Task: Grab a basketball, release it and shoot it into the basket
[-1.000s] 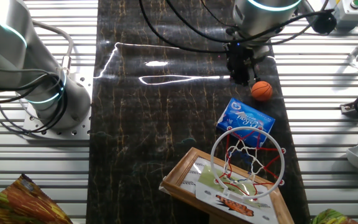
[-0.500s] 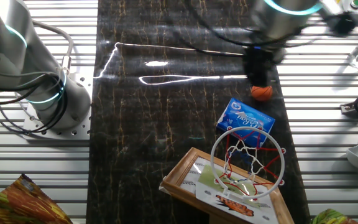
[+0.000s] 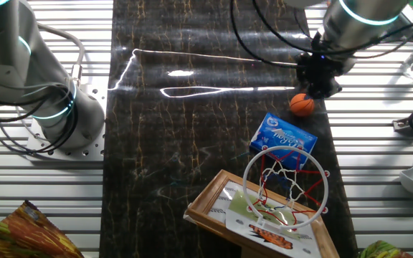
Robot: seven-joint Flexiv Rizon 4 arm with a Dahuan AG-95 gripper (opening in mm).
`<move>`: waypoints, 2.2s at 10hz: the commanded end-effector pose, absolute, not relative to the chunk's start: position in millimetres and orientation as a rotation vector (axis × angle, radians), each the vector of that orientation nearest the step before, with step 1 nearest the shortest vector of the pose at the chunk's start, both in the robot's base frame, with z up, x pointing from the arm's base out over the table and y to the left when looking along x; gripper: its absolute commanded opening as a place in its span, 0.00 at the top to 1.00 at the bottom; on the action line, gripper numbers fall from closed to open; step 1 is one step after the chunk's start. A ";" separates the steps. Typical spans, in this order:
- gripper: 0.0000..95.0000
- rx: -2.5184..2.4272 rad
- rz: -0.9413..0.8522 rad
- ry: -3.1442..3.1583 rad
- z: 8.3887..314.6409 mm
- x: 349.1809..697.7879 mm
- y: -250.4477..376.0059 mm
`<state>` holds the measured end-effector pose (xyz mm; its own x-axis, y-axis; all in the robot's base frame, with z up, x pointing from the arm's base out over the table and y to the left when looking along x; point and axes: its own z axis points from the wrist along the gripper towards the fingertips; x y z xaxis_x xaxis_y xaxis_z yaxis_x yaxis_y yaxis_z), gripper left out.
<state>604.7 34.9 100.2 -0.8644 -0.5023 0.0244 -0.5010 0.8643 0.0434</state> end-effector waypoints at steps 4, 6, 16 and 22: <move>0.60 0.790 -0.051 -3.017 76.4 623.2 44.7; 0.60 0.793 -0.042 -3.035 65.8 626.3 47.9; 0.40 0.819 -0.027 -3.024 67.1 627.2 45.1; 0.40 0.859 -0.070 -2.990 67.8 628.0 45.6</move>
<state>628.6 45.3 66.7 -0.8515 -0.5243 0.0074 -0.5238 0.8511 0.0344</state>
